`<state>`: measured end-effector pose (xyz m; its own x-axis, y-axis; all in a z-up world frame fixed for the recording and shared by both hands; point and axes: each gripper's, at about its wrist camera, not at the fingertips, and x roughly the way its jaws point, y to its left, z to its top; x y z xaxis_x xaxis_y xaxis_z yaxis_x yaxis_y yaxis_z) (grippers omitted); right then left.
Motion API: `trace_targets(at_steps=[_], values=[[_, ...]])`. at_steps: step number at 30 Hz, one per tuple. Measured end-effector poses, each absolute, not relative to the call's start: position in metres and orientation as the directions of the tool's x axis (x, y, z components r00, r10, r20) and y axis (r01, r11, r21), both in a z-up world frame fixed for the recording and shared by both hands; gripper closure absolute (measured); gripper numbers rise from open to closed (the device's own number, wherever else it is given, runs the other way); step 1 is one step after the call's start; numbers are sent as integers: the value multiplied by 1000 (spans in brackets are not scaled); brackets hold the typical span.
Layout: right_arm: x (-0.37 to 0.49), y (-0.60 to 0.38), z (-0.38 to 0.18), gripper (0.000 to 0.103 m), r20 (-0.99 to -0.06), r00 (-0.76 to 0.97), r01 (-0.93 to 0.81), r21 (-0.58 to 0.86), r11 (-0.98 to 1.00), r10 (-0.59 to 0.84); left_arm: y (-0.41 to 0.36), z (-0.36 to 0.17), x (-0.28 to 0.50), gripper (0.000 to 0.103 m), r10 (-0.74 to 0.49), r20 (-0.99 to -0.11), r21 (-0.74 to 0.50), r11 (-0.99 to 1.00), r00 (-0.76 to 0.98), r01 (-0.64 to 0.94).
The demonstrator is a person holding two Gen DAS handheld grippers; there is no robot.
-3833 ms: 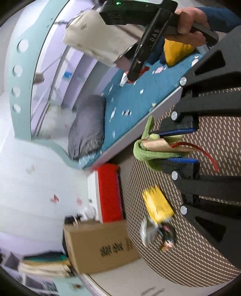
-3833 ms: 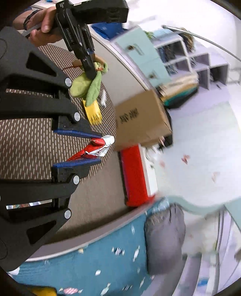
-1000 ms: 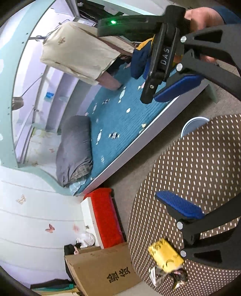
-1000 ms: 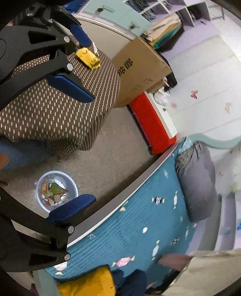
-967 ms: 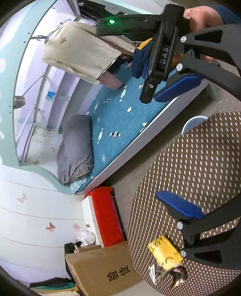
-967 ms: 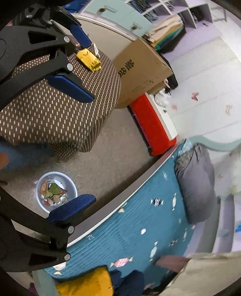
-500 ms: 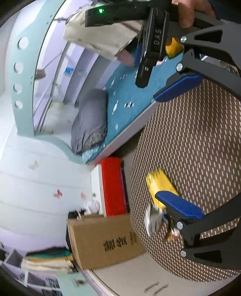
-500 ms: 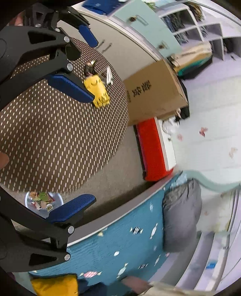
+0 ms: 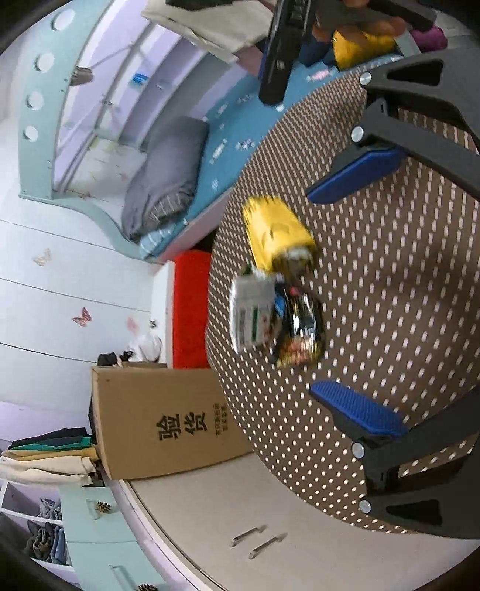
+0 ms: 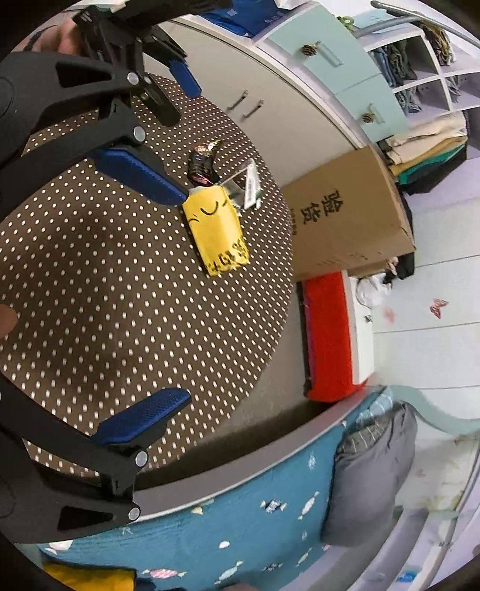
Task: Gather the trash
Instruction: 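Grasp the dark snack wrapper with the left gripper while the right gripper grasps the yellow bag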
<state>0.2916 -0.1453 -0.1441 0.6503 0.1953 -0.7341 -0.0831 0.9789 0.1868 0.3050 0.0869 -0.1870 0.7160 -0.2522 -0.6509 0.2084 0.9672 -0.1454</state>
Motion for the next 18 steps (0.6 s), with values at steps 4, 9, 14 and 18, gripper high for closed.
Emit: trace_targets(at_steps=[4,9,14,18], values=[[298,-138,-157,6,-749,630,-93,192,977,207,91,-203,322,9,-240,-675,-97,966,698,240],[308,-130,-172,6,-764,607,-99,200,975,218,89,-216,345,9,-223,-688,-7,953,690,302],[316,-123,-183,6,-774,592,-101,205,974,224,81,-225,368,9,-225,-690,77,922,688,379],[324,-117,-189,6,-778,583,-102,215,971,233,78,-229,373,40,-263,-715,53,903,648,426]])
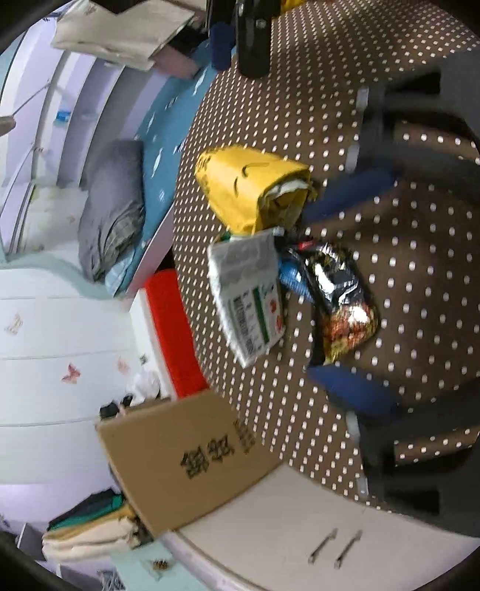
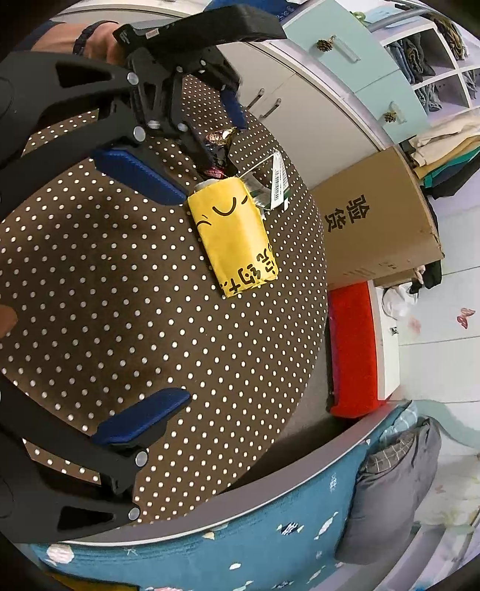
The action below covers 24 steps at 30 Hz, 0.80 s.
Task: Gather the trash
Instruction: 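Grasp the dark snack wrapper with the left gripper while the right gripper grasps the yellow bag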
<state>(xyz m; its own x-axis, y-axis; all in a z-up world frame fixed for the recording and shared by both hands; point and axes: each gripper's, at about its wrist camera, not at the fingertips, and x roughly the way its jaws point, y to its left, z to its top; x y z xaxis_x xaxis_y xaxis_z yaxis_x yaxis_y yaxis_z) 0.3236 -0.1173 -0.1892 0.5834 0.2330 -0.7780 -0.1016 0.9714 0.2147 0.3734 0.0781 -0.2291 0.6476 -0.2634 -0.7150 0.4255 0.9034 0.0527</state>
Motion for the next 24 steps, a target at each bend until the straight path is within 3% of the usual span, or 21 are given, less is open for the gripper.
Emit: trace_targets(at_steps=[1,4,8,12,14,15,16,18,24], values=[[325,-115,-191,6,-778,582,-103,218,971,236,79,-230,374,54,-280,-721,32,900,633,435],[328,-110,-192,6,-778,578,-113,221,969,245,83,-232,374,74,-305,-733,-20,903,608,429],[334,-97,-192,6,-773,580,-137,218,966,257,92,-231,359,84,-299,-724,-39,918,622,396],[341,-77,-195,6,-769,586,-160,201,966,257,101,-232,343,84,-295,-719,-67,930,630,360],[345,-66,-196,6,-768,594,-165,176,971,240,102,-231,336,82,-293,-712,-66,933,638,354],[348,-59,-198,6,-766,601,-170,158,973,229,101,-231,335,69,-295,-714,-64,931,635,360],[351,-54,-200,6,-769,602,-169,140,976,215,99,-230,336,45,-289,-714,-53,931,638,362],[357,-46,-203,6,-775,603,-158,120,980,192,95,-228,337,29,-280,-698,-25,930,659,368],[373,-33,-219,9,-778,621,-112,30,993,94,82,-227,349,33,-306,-704,-12,907,640,420]])
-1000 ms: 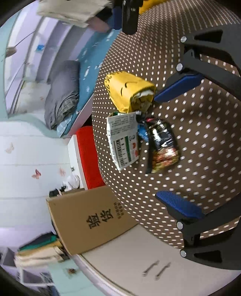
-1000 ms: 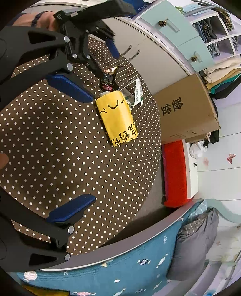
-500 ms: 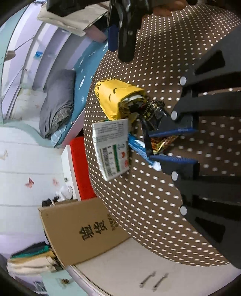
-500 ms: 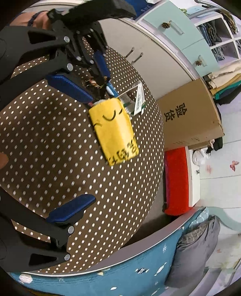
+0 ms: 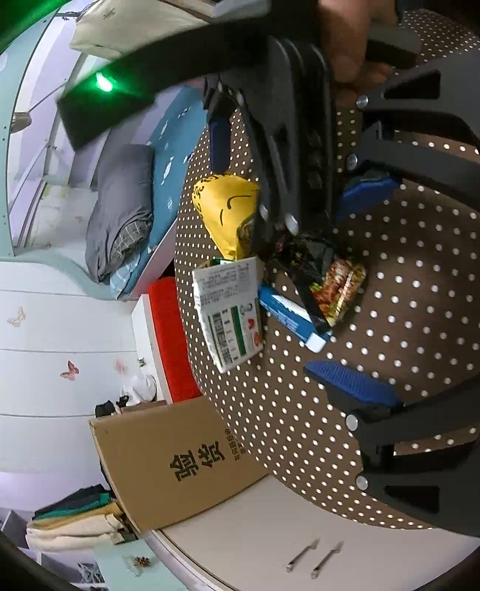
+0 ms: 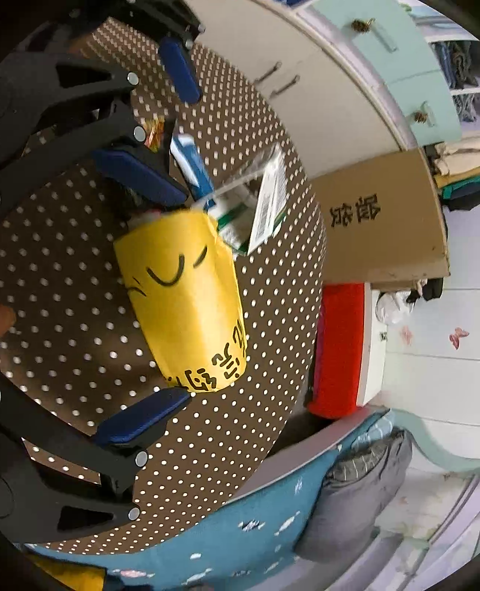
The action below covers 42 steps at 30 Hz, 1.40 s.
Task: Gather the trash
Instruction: 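Grasp the dark snack wrapper with the left gripper while the right gripper grasps the yellow bag, then lift the snack wrapper with the left gripper while the right gripper lifts the yellow bag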
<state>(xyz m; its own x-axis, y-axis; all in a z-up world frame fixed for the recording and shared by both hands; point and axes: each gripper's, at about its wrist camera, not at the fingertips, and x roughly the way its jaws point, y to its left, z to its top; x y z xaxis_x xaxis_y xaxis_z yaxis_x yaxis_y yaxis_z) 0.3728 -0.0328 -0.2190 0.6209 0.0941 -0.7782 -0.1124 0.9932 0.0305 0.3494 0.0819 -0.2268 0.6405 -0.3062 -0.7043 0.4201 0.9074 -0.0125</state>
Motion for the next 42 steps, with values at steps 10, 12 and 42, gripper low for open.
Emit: trace_targets(at_steps=[10,12,42], values=[[350,-102,-223,18,-808,573,-51,129,990,134,57,-227,345,50,-329,-708,44,863,625,504],[351,-106,-216,16,-796,576,-53,189,981,185,50,-229,346,57,-330,-718,48,855,613,517],[319,-185,-198,63,-757,607,-10,295,956,240,1,-234,296,17,-441,-773,94,632,456,769]])
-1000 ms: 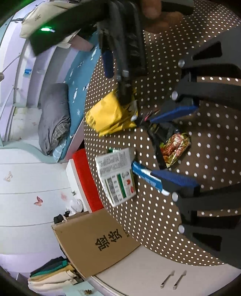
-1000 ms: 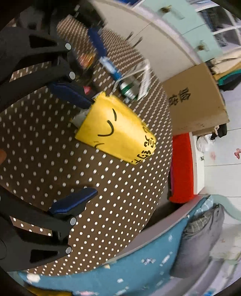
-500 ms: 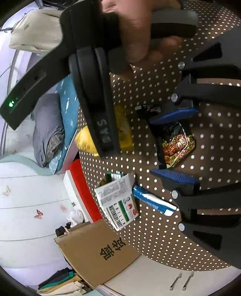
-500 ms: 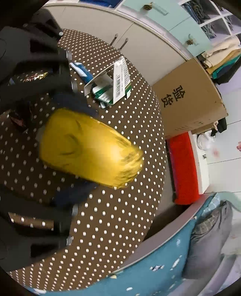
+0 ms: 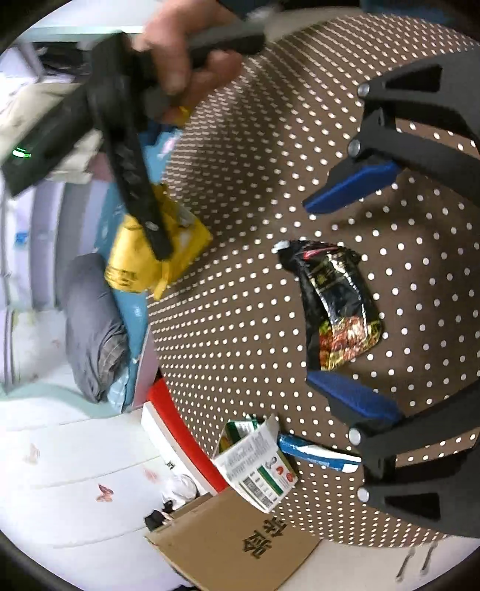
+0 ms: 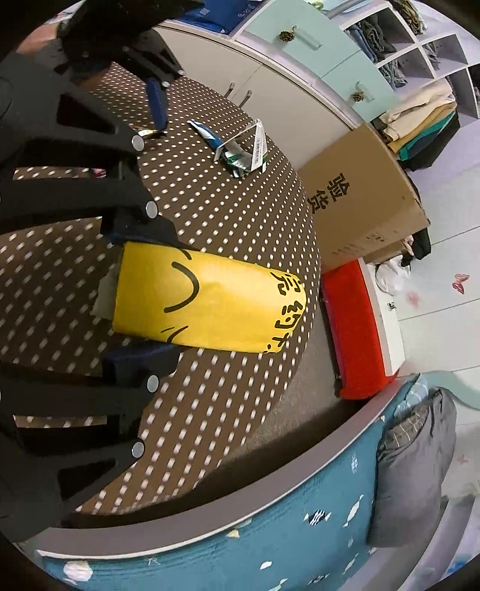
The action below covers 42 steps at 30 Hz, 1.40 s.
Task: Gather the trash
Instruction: 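Lift the snack wrapper with the left gripper while the right gripper lifts the yellow bag, then carry the snack wrapper and yellow bag with both grippers down to the grey bin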
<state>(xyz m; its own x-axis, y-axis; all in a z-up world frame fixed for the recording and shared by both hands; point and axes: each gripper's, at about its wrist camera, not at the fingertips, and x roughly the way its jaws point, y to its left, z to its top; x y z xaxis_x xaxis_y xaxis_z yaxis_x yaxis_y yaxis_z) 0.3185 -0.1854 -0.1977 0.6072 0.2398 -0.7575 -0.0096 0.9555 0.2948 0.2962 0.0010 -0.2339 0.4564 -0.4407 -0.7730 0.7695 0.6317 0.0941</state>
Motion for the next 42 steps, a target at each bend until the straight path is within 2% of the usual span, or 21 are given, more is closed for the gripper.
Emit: trace_targets(at_steps=[3,4,8,10,23,34,38,42], values=[[313,-199,-197,63,-751,614,3,309,951,243,-7,-242,299,18,-396,-798,106,651,455,752],[310,-202,-198,63,-750,616,6,312,950,242,-9,-242,300,29,-390,-788,116,665,476,738],[303,-212,-199,63,-745,621,16,323,946,244,-7,-238,299,40,-399,-774,69,719,492,691],[300,-216,-198,63,-741,626,19,327,945,244,-3,-234,298,50,-412,-768,37,736,490,676],[268,-279,-176,63,-684,696,59,361,931,220,-30,-217,291,51,-457,-739,-57,774,494,631],[219,-399,-150,62,-630,774,218,372,902,73,-156,-162,274,51,-615,-639,-113,670,463,734],[202,-442,-159,62,-639,769,294,387,874,24,-208,-157,267,51,-641,-638,-129,636,428,761],[185,-483,-182,62,-666,746,366,403,839,-5,-259,-168,265,51,-638,-674,-171,626,373,761]])
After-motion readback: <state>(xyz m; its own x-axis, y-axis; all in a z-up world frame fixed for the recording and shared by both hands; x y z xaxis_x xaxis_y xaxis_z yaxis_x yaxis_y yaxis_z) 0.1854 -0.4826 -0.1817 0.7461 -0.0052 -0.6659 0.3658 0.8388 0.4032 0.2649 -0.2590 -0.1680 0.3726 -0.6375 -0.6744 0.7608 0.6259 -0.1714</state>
